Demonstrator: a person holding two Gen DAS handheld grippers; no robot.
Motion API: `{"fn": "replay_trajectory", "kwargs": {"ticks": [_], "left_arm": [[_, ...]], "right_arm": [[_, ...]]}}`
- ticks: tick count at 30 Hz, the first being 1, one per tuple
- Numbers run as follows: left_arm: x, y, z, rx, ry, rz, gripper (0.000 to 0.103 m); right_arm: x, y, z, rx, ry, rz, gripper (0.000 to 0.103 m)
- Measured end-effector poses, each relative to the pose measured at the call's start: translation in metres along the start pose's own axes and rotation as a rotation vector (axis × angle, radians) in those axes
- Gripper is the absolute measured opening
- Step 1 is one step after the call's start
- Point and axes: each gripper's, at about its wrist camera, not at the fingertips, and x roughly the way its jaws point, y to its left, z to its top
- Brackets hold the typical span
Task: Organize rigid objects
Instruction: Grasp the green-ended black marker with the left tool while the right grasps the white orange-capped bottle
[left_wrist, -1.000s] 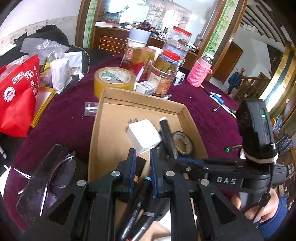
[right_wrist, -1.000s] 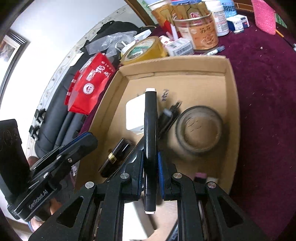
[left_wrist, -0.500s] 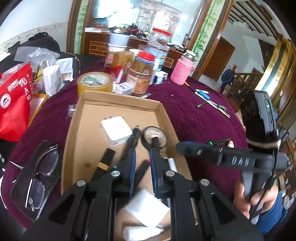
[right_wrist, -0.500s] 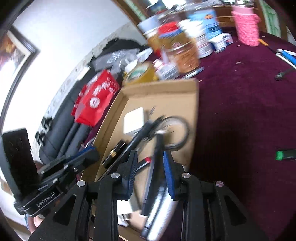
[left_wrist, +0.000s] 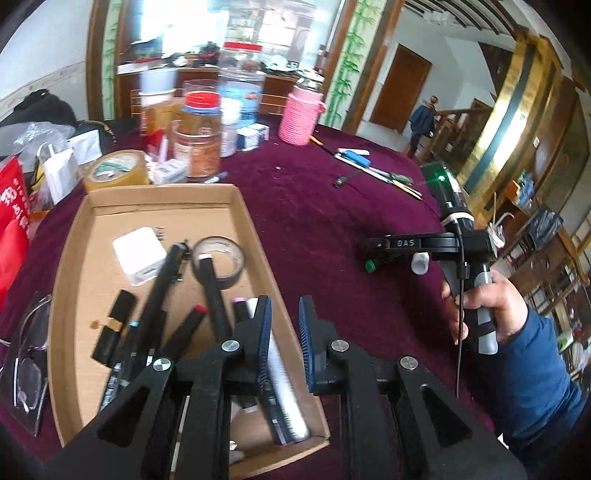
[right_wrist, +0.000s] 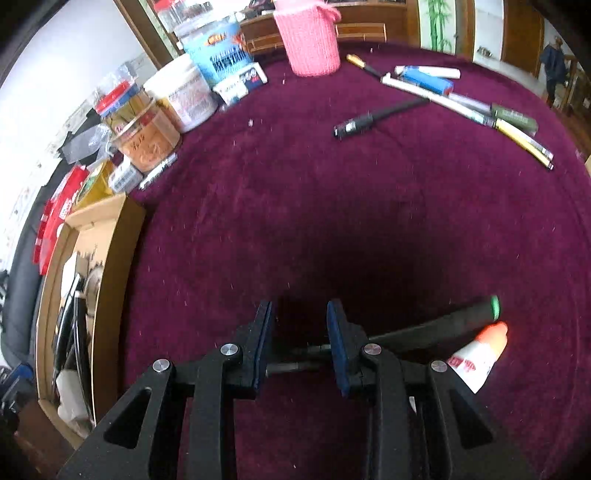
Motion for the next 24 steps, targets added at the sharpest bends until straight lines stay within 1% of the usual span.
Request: {"fn": "replay_trajectory", "kwargs": {"ticks": [2, 4, 5, 6, 7, 8, 9, 10, 11, 12, 13, 14, 15, 16, 17, 19, 21, 22, 24], "left_arm": [[0.003, -0.007, 0.0, 0.013, 0.009, -0.005, 0.013], [0.005, -0.011, 0.0, 0.022, 0.016, -0.013, 0.013], [0.007, -0.014, -0.001, 0.029, 0.022, -0.016, 0.013], [0.008, -0.017, -0.001, 0.037, 0.027, -0.019, 0.013], [0.011, -0.021, -0.001, 0.046, 0.034, -0.025, 0.013], [0.012, -0.025, -0.001, 0.052, 0.04, -0.031, 0.013], [0.017, -0.03, 0.0, 0.059, 0.05, -0.039, 0.013], [0.021, -0.035, 0.001, 0.066, 0.059, -0.043, 0.013], [0.026, -0.042, 0.002, 0.075, 0.07, -0.052, 0.013], [0.031, -0.049, 0.004, 0.079, 0.079, -0.067, 0.013], [0.036, -0.055, 0.005, 0.082, 0.089, -0.08, 0.013], [0.043, -0.064, 0.007, 0.087, 0.106, -0.091, 0.013], [0.049, -0.07, 0.009, 0.09, 0.117, -0.097, 0.013], [0.054, -0.077, 0.01, 0.094, 0.128, -0.105, 0.013], [0.061, -0.085, 0.011, 0.094, 0.143, -0.118, 0.013], [0.07, -0.097, 0.012, 0.098, 0.165, -0.129, 0.013], [0.077, -0.108, 0.013, 0.113, 0.176, -0.128, 0.013], [0.078, -0.113, 0.013, 0.115, 0.18, -0.132, 0.013], [0.082, -0.122, 0.013, 0.116, 0.186, -0.147, 0.013]], "right_arm": [[-0.003, 0.001, -0.002, -0.009, 0.006, 0.002, 0.026], [-0.014, -0.004, -0.021, -0.037, 0.037, 0.019, 0.026], [-0.019, -0.007, -0.029, -0.047, 0.048, 0.012, 0.027], [-0.026, -0.01, -0.037, -0.049, 0.045, 0.025, 0.027], [-0.034, -0.015, -0.043, -0.045, 0.03, 0.057, 0.027], [-0.034, -0.015, -0.043, -0.045, 0.03, 0.057, 0.027], [-0.058, -0.027, -0.05, -0.016, -0.027, 0.141, 0.027], [-0.073, -0.038, -0.051, 0.017, -0.076, 0.166, 0.027], [-0.082, -0.046, -0.051, 0.033, -0.112, 0.155, 0.027], [-0.088, -0.053, -0.049, 0.04, -0.148, 0.113, 0.031], [-0.092, -0.061, -0.047, 0.046, -0.178, 0.043, 0.033], [-0.093, -0.073, -0.046, 0.073, -0.197, -0.021, 0.036], [-0.091, -0.082, -0.046, 0.104, -0.197, -0.036, 0.036], [-0.089, -0.093, -0.047, 0.142, -0.186, -0.017, 0.036], [-0.084, -0.104, -0.049, 0.187, -0.17, 0.024, 0.036], [-0.077, -0.117, -0.049, 0.238, -0.146, 0.061, 0.035], [-0.069, -0.119, -0.048, 0.249, -0.133, 0.094, 0.035], [-0.067, -0.119, -0.047, 0.253, -0.128, 0.125, 0.035], [-0.059, -0.116, -0.044, 0.262, -0.125, 0.139, 0.035]]}}
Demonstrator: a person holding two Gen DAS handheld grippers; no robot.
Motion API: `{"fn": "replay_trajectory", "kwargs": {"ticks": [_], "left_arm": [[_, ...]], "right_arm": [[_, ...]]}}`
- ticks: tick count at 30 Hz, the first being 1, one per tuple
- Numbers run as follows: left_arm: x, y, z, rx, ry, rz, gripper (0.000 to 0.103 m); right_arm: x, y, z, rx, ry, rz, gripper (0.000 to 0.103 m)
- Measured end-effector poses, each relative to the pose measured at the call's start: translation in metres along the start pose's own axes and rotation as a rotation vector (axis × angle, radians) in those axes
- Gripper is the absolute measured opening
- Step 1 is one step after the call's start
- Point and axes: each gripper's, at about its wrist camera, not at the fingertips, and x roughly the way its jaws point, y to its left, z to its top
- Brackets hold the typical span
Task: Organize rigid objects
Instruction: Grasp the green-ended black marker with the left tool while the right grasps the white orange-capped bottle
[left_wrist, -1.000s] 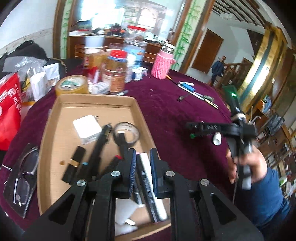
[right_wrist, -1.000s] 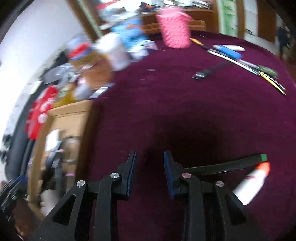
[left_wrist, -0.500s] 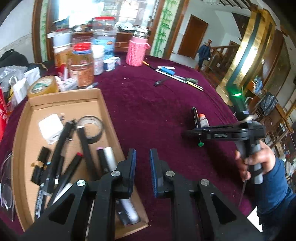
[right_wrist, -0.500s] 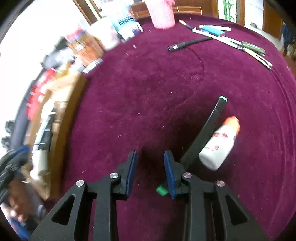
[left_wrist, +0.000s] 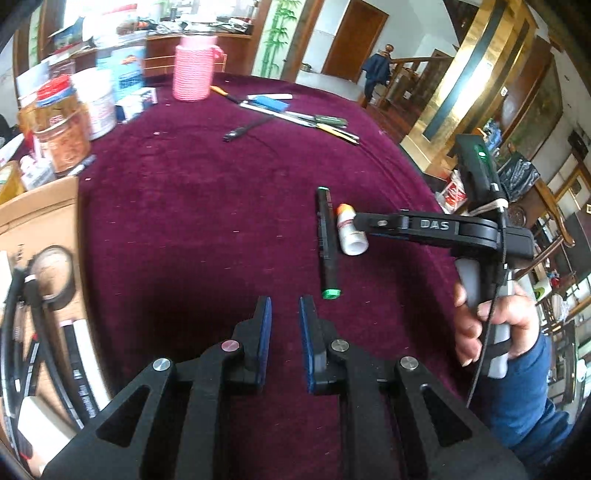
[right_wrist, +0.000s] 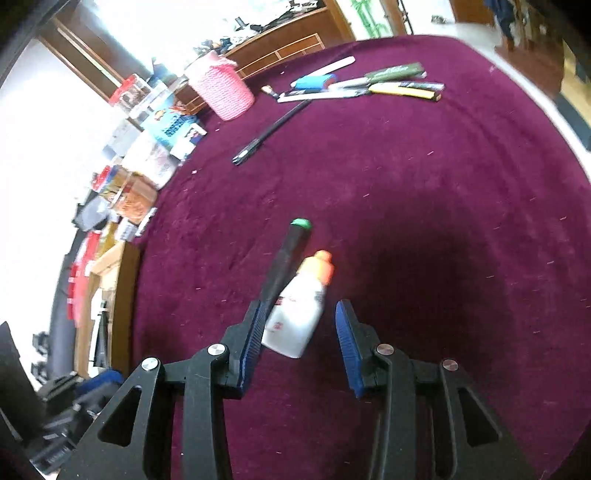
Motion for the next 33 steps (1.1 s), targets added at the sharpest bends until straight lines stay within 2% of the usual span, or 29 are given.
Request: {"fn": "replay_trajectory", "kwargs": {"ticks": [3, 6, 8, 11, 15, 18, 21, 25, 27, 29, 33], "left_arm": [[0.007, -0.007, 0.001, -0.013, 0.016, -0.007, 0.013], [0.014, -0.013, 0.004, -0.032, 0.037, -0.036, 0.013], [0.02, -0.018, 0.009, -0.042, 0.055, -0.039, 0.013], [0.035, -0.026, 0.023, -0.065, 0.082, -0.064, 0.015], [0.062, -0.045, 0.042, 0.004, 0.113, -0.001, 0.027], [0.087, -0.049, 0.053, 0.015, 0.161, 0.013, 0.027], [0.103, -0.052, 0.059, 0.036, 0.171, 0.056, 0.027], [0.121, -0.055, 0.067, 0.055, 0.175, 0.077, 0.027], [0.13, -0.058, 0.068, 0.081, 0.176, 0.092, 0.025], [0.131, -0.059, 0.064, 0.111, 0.15, 0.124, 0.012], [0.121, -0.054, 0.051, 0.119, 0.123, 0.116, 0.012]], "right_arm": [[0.013, 0.0, -0.001, -0.011, 0.021, -0.022, 0.035], [0.013, 0.001, -0.005, -0.052, 0.005, -0.068, 0.027], [0.009, -0.004, -0.005, -0.055, 0.002, -0.073, 0.026], [-0.007, -0.011, -0.004, -0.069, -0.082, -0.172, 0.026], [-0.007, -0.021, -0.004, -0.019, -0.073, -0.111, 0.026], [-0.007, -0.022, -0.003, -0.01, -0.072, -0.091, 0.026], [-0.014, -0.023, -0.002, -0.005, -0.092, -0.088, 0.026], [-0.02, -0.026, -0.002, 0.001, -0.1, -0.084, 0.026], [-0.021, -0.027, -0.002, 0.006, -0.102, -0.081, 0.026], [-0.023, -0.028, -0.001, 0.006, -0.105, -0.078, 0.026], [-0.022, -0.024, -0.002, -0.01, -0.103, -0.072, 0.026]]}}
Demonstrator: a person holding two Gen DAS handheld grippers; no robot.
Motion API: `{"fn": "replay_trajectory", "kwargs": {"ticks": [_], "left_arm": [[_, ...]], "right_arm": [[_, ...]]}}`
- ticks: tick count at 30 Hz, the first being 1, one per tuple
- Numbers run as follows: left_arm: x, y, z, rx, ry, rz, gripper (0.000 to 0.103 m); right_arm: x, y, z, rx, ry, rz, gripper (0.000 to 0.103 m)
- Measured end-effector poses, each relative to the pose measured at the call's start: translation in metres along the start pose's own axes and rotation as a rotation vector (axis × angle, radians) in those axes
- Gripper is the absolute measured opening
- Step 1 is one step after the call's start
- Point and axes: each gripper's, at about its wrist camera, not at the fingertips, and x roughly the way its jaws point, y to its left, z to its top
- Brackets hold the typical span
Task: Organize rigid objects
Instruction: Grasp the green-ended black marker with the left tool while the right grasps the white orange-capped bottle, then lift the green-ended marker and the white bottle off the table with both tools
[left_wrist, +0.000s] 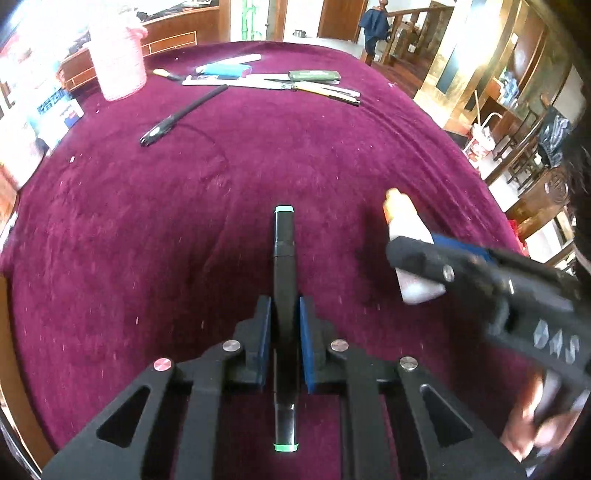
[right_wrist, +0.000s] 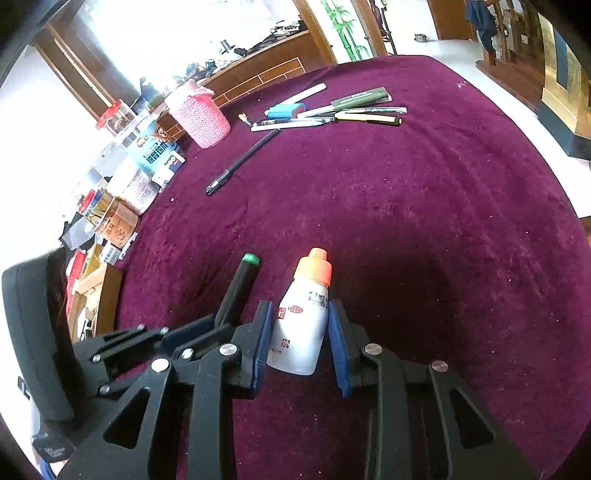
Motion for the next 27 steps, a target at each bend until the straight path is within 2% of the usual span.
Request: {"fn": "replay_trajectory", "kwargs": {"ticks": [6, 11, 18, 27], "left_arm": [[-0.028, 0.01, -0.051, -0.003, -0.045, 0.005, 0.012], [-0.048, 0.016, -0.089, 0.004, -0.077, 0.024, 0.012], [-0.049, 0.011, -0.095, 0.032, -0.114, 0.065, 0.012], [-0.059, 0.005, -0.104, 0.044, -0.185, 0.117, 0.012]], "right_arm": [[0.006, 0.023, -0.011, -0.08, 0.024, 0.049, 0.026], [0.014, 0.056, -0.029, -0.198, 0.063, 0.069, 0.026], [0.025, 0.064, -0.041, -0.247, 0.094, 0.027, 0.026], [0.02, 0.064, -0.04, -0.24, 0.075, 0.042, 0.025]]}}
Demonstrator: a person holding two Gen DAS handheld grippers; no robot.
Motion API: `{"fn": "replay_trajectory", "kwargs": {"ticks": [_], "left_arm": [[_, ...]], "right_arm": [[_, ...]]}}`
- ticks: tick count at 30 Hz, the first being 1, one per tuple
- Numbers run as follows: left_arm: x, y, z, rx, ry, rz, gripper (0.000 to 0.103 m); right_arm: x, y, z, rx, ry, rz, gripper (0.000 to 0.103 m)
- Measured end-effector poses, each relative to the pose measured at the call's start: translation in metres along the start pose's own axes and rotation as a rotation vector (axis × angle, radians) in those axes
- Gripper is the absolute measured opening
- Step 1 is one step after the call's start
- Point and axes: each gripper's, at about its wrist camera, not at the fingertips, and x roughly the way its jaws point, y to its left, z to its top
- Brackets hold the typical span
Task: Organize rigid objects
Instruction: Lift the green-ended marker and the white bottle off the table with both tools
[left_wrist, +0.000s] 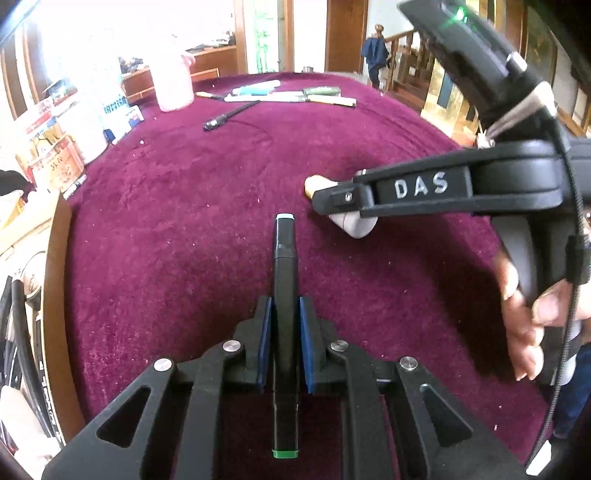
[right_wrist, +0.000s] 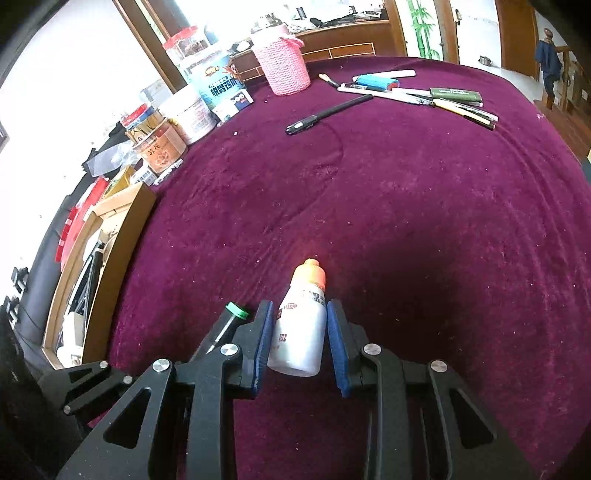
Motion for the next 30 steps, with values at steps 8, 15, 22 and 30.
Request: {"fn": "replay_trajectory", "kwargs": {"ticks": [8, 15, 22, 30], "left_arm": [[-0.023, 0.015, 0.0, -0.005, -0.091, 0.093, 0.012], [-0.048, 0.033, -0.004, -0.033, -0.163, 0.149, 0.012], [-0.072, 0.054, -0.01, -0.069, -0.22, 0.184, 0.012], [-0.088, 0.076, -0.019, -0.12, -0.244, 0.194, 0.012]], "right_arm": [[-0.007, 0.004, 0.001, -0.004, -0.036, -0.004, 0.024], [-0.014, 0.014, 0.003, -0.002, -0.064, 0.017, 0.023], [-0.024, 0.046, -0.002, -0.025, -0.083, 0.064, 0.023], [-0.018, 0.075, -0.007, -0.062, -0.07, 0.057, 0.015]]}}
